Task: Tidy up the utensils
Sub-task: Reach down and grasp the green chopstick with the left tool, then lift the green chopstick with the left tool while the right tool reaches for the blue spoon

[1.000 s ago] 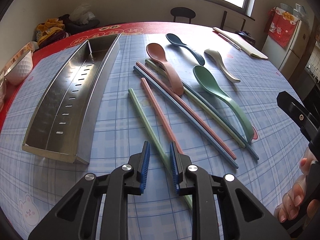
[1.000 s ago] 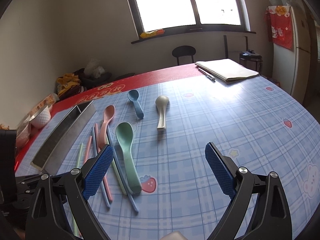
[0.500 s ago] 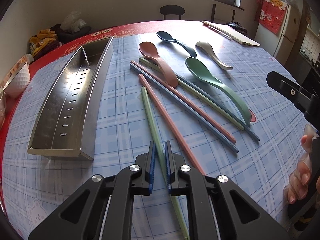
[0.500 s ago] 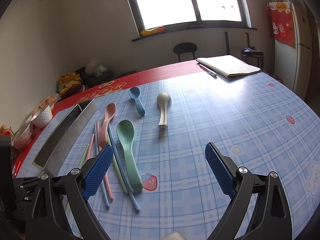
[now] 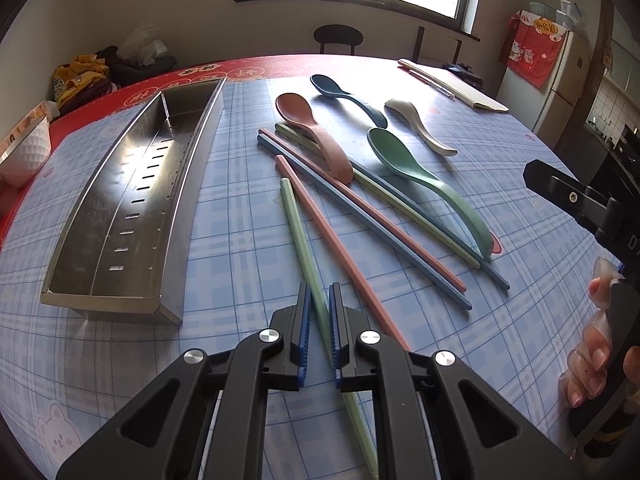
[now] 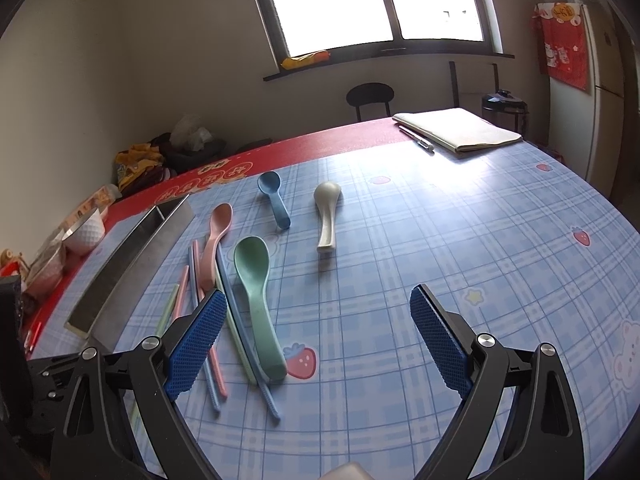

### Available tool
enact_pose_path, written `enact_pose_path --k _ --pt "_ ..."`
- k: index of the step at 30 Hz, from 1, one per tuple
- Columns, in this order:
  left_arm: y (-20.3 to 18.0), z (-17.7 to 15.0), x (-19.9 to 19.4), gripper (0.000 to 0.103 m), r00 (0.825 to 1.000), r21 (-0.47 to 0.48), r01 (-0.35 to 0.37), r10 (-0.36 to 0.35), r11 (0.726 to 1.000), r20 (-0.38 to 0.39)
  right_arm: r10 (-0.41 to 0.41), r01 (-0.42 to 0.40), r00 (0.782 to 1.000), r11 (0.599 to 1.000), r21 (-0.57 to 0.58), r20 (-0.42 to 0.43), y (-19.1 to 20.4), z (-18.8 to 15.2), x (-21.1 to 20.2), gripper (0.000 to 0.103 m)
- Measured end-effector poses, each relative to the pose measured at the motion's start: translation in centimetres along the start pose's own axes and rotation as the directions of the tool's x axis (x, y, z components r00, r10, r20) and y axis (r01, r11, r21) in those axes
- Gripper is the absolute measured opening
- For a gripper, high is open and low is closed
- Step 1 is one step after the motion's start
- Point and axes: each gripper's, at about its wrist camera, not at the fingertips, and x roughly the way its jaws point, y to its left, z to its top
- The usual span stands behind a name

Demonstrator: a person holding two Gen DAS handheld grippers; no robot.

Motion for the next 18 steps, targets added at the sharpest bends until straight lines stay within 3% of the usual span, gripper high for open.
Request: enact_pose_path --k 4,9,18 --pt "1.0 -0.1 -0.7 0.007 0.999 -0.052 0.016 -0.014 0.999 0.041 0.011 -0.011 1.000 1.000 0.013 -0.003 -0.3 -0.1 0.0 0.090" --pt "0.8 -0.4 -2.0 0.006 0.994 -0.039 0.040 -0.036 0.998 0.102 0.026 -0.026 1.000 1.000 0.015 -0.012 -0.4 -0.1 0.1 0.090" --pt "1.7 -0.3 -2.4 0.006 0.991 -0.082 0.081 -0.072 0.993 0.117 0.016 -0.016 1.000 1.000 -0.005 -0.020 0.0 -0.1 0.2 0.090"
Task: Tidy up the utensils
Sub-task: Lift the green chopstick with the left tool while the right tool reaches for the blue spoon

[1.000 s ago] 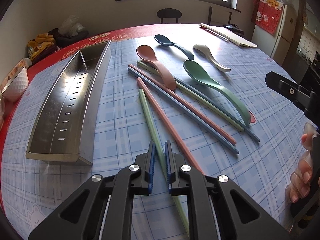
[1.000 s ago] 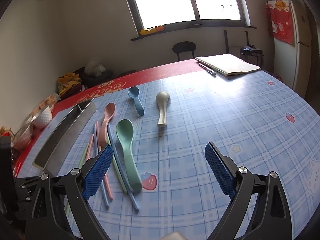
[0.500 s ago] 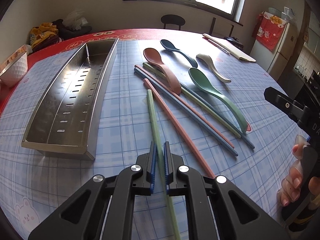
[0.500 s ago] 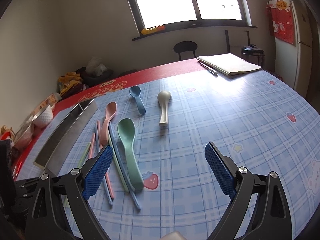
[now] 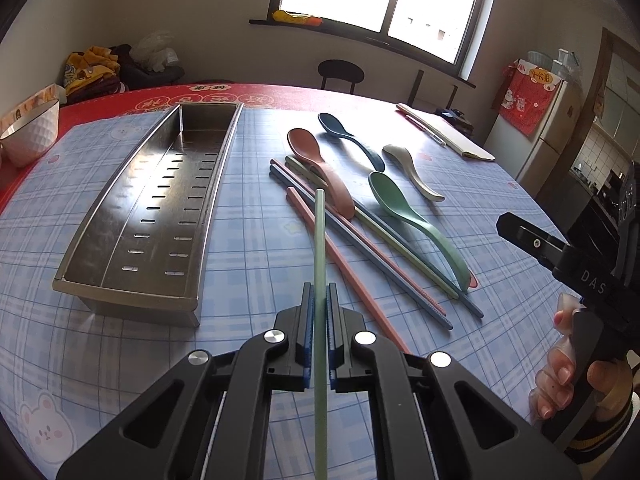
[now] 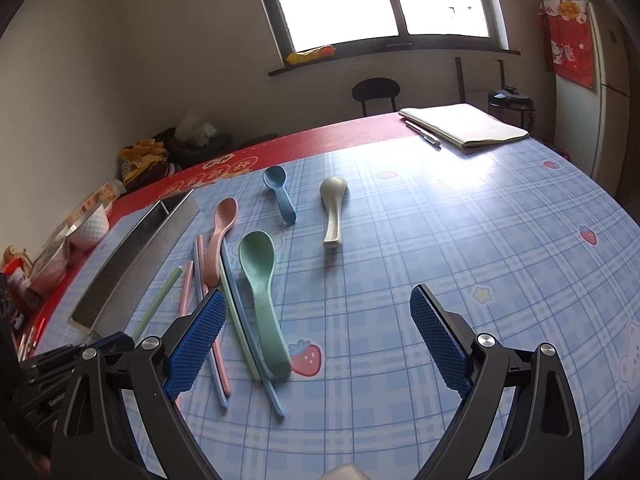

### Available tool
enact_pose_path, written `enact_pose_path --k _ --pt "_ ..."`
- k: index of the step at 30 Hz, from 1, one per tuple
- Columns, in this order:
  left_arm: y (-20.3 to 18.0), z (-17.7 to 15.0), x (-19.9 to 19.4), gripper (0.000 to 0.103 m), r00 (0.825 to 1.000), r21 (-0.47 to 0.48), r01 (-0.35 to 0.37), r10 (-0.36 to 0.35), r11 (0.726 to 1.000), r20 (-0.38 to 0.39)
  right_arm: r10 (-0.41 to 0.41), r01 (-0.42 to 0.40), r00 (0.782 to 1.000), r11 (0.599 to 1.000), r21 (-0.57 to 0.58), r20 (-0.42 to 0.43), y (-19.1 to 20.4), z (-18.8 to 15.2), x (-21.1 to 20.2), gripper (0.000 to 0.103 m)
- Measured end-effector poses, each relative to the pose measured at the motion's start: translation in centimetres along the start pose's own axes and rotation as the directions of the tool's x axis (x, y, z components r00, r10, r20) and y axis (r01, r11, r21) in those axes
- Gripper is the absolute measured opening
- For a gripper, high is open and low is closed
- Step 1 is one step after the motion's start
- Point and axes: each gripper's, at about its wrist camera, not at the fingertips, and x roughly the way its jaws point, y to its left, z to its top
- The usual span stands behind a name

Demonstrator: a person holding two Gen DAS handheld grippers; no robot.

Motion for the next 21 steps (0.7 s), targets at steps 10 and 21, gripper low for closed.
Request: enact_pose_path --k 10,21 --pt "-1.0 -0.1 2.5 0.006 0.989 0.067 -0.064 0.072 0.996 -0.128 0.003 -0.003 1.000 1.000 0.018 0.016 -0.3 -0.1 -0.4 0.090" --pt "-2.0 0.2 3.2 0.007 0.983 0.137 -0.110 0.129 0.984 -0.131 0.040 -0.040 0.999 0.999 0.031 0.018 -0.8 -0.1 -0.7 0.090"
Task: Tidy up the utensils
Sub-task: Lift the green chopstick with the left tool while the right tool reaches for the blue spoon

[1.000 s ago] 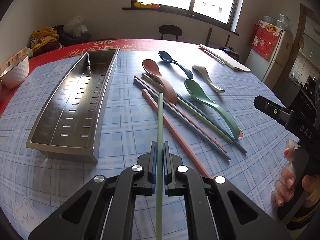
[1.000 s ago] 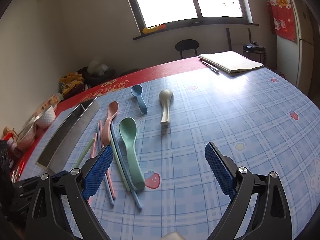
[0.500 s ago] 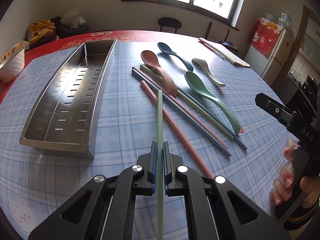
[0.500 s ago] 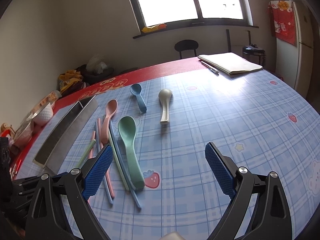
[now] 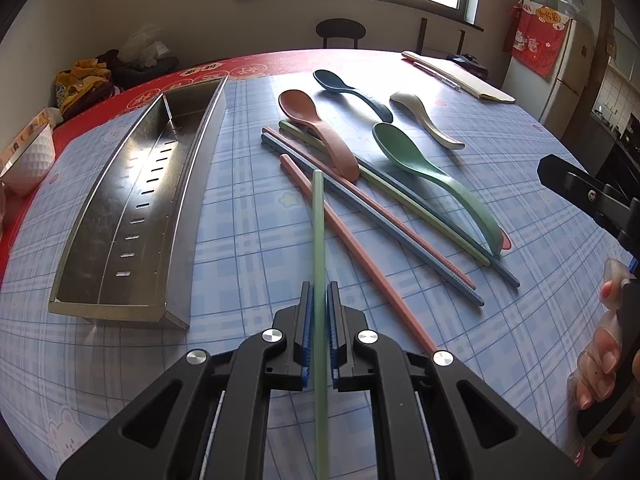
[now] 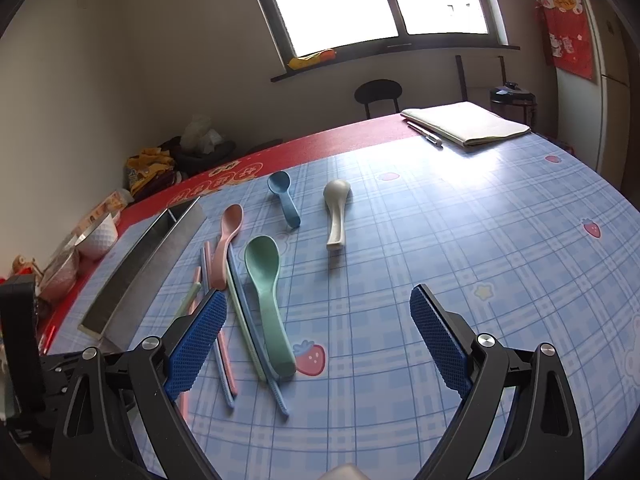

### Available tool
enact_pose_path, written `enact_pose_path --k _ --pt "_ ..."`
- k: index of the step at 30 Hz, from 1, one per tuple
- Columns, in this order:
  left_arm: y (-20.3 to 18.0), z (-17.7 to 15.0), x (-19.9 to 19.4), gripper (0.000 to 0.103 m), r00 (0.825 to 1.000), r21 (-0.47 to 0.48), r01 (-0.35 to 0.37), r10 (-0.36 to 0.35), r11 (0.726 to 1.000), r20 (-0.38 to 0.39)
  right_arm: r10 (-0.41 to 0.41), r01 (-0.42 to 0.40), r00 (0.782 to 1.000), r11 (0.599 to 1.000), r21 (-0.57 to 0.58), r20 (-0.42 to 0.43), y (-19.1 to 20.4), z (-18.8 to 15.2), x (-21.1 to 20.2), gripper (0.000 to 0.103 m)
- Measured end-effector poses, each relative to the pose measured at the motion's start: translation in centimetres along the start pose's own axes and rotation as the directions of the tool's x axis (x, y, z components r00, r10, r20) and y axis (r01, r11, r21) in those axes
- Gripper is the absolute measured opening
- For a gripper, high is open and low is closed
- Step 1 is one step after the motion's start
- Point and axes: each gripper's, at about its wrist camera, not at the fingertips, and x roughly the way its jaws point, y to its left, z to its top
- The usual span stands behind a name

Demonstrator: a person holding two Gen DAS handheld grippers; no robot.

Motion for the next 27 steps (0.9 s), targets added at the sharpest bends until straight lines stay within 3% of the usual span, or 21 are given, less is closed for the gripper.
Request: enact_pose_path --k 4,8,18,19,20,23,27 --pt "1.1 0.2 -0.2 0.006 0.995 -0.052 0.096 -0.096 0.994 -0.002 0.014 -0.014 1.000 1.000 0.009 0.000 -0.1 0.0 -0.1 0.090" --pt "1.6 0.7 -2.5 0.006 0.992 -0.046 0.104 -0.101 0.993 0.077 0.035 -0.034 0.999 0.999 0.025 -0.012 -0.4 0.1 0.2 0.090" --pt "7.8 4.1 -8.1 0.006 0.955 -0.113 0.187 -0.154 0.976 0.253 0.026 -0.023 0.995 0.999 0.038 -0.097 -0.4 1.0 1.9 0.090" --pt "8.5 4.5 -8.3 0.006 0.952 -0.114 0.187 -0.151 0.976 0.265 0.019 -0.015 0.993 0.999 0.038 -0.117 -0.4 1.2 2.4 0.087" --pt "9.1 5.0 -8.5 0.006 0.949 -0.115 0.185 -0.147 0.976 0.278 0.008 -0.003 0.990 0.999 0.034 -0.138 -0.3 1.4 2.9 0.076" --pt "11.1 6.3 -8.5 0.006 0.936 -0.128 0.204 -0.155 0.971 0.315 -0.004 0.011 0.979 0.999 0.032 -0.203 -0.1 2.4 4.5 0.073" --pt "13.8 7.8 -7.5 0.006 0.924 -0.172 0.248 -0.179 0.954 0.339 -0.055 0.051 0.975 0.998 -0.027 -0.213 1.1 4.5 5.9 0.065"
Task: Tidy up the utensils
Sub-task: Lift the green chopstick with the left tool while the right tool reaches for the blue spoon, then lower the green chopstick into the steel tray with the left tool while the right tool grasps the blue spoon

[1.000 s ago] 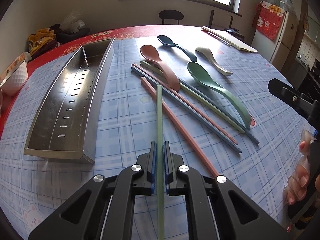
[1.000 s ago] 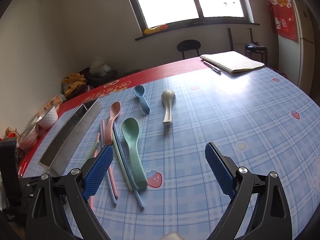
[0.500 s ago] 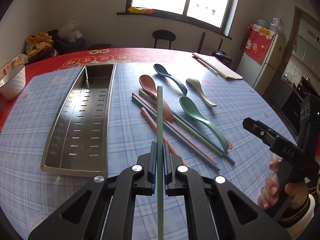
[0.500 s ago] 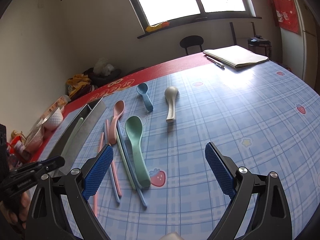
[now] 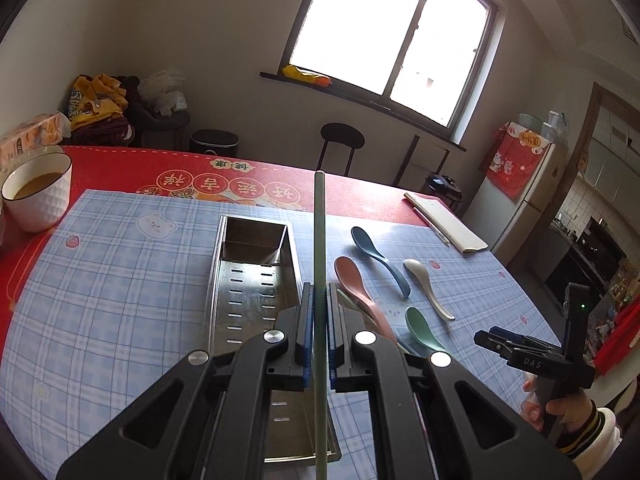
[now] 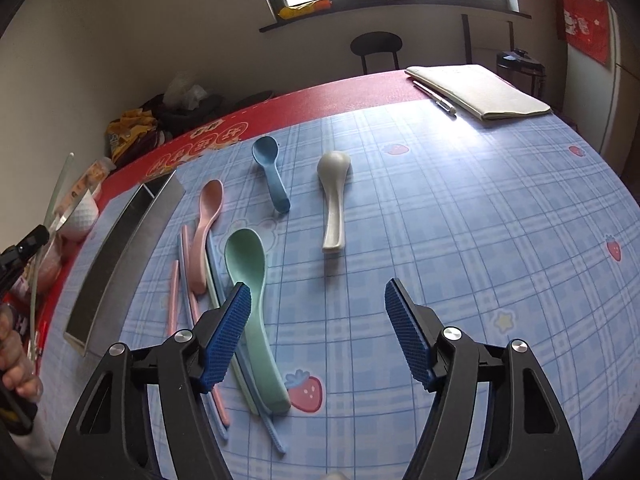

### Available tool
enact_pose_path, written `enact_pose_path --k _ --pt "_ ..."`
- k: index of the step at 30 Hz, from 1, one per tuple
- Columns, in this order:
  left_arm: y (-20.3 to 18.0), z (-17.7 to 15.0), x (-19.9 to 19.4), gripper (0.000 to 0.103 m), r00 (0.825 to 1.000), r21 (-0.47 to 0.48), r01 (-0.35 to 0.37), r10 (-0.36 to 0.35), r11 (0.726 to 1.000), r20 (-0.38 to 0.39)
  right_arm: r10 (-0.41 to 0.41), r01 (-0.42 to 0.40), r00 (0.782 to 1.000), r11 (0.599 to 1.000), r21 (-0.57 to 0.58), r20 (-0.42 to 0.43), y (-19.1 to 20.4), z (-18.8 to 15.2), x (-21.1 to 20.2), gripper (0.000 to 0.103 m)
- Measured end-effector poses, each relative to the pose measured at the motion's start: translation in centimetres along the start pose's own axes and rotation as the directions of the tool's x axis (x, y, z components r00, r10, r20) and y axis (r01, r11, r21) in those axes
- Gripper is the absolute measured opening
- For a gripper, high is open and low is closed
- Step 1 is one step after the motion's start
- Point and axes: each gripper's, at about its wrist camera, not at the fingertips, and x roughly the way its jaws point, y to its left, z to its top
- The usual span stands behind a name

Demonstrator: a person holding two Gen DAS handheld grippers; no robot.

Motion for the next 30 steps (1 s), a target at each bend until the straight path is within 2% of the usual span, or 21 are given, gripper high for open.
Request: enact_pose_path --k 8,12,18,22,25,30 --pt "4.3 0.4 2.0 0.006 0.998 -0.114 0.056 -0.057 0.992 -0.002 -0.070 0.057 0.995 0.980 -0.192 -0.064 4.5 6.2 5.1 0.040" --pt "5.3 0.4 1.8 0.006 0.999 -0.139 0.039 -0.038 0.989 0.014 -0.092 0.060 0.989 0.966 -0.253 -0.118 6.7 9.1 9.5 0.037" --pt "5.8 0.5 1.7 0.006 0.999 -0.151 0.044 -0.041 0.988 0.023 -0.131 0.090 0.969 0.977 -0.194 -0.209 7.6 11.3 14.8 0.033" --pt "5.9 0.2 1.9 0.006 0.998 -0.162 0.059 -0.057 0.985 0.013 -0.132 0.103 0.961 0.986 -0.128 -0.244 7.2 11.8 16.6 0.025" --pt "5.7 0.0 2.0 0.006 0.999 -0.152 0.049 -0.048 0.987 0.008 -0.132 0.109 0.962 0.988 -0.109 -0.237 7.0 11.9 16.7 0.014" --pt "5.7 -0.1 2.2 0.006 0.999 -0.150 0.035 -0.035 0.988 0.000 -0.082 0.074 0.976 0.996 -0.050 -0.199 6.7 11.1 15.2 0.014"
